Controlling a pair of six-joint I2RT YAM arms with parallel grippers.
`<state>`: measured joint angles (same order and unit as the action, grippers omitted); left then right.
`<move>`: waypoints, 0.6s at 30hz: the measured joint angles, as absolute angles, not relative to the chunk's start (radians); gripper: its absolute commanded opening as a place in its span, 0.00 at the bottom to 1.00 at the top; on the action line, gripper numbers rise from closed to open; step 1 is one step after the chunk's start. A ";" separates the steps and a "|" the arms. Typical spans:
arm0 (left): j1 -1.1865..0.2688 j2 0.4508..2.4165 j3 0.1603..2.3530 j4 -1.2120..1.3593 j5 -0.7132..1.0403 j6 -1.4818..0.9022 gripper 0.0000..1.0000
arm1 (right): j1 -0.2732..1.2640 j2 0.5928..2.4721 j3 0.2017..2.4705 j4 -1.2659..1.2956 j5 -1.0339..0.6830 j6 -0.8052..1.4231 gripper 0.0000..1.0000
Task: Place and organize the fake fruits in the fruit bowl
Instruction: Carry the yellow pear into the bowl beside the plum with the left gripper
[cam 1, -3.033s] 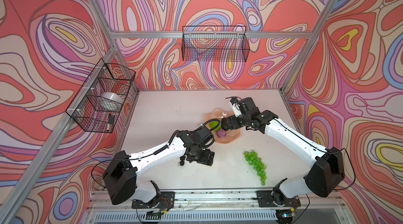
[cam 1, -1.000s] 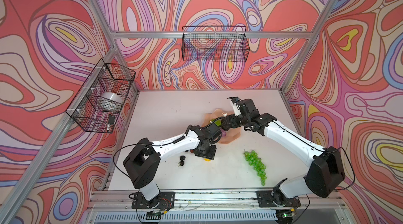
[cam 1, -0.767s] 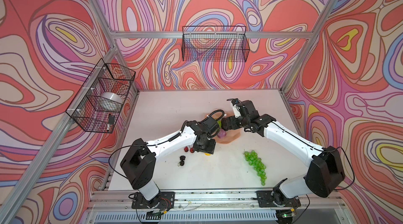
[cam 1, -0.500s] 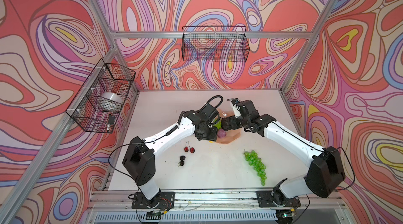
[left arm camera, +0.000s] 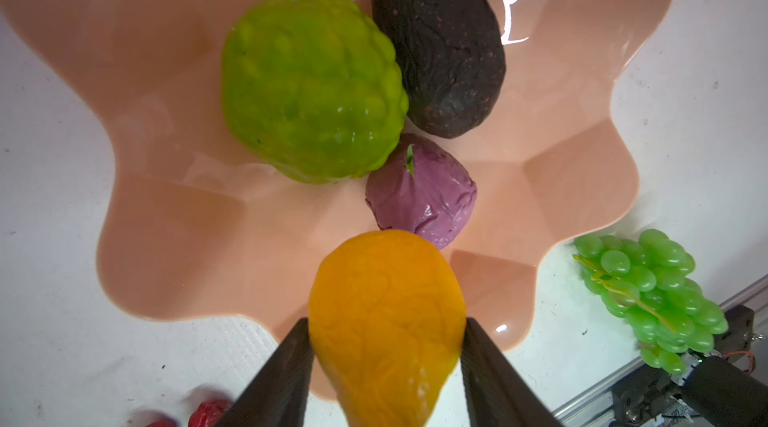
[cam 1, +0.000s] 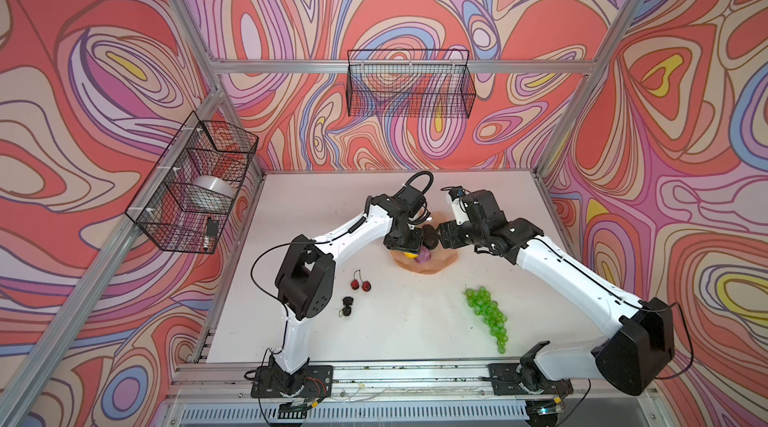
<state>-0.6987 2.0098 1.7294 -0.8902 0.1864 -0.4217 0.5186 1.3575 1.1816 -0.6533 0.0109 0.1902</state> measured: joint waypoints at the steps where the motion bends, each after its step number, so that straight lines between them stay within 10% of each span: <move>1: -0.696 2.015 1.732 -0.891 0.186 -0.419 0.58 | 0.519 1.349 1.179 -0.670 0.010 0.196 0.67; 18: -0.674 2.097 1.755 -0.891 0.187 -0.395 0.71 | 0.519 1.293 0.948 -0.744 -0.001 0.268 0.61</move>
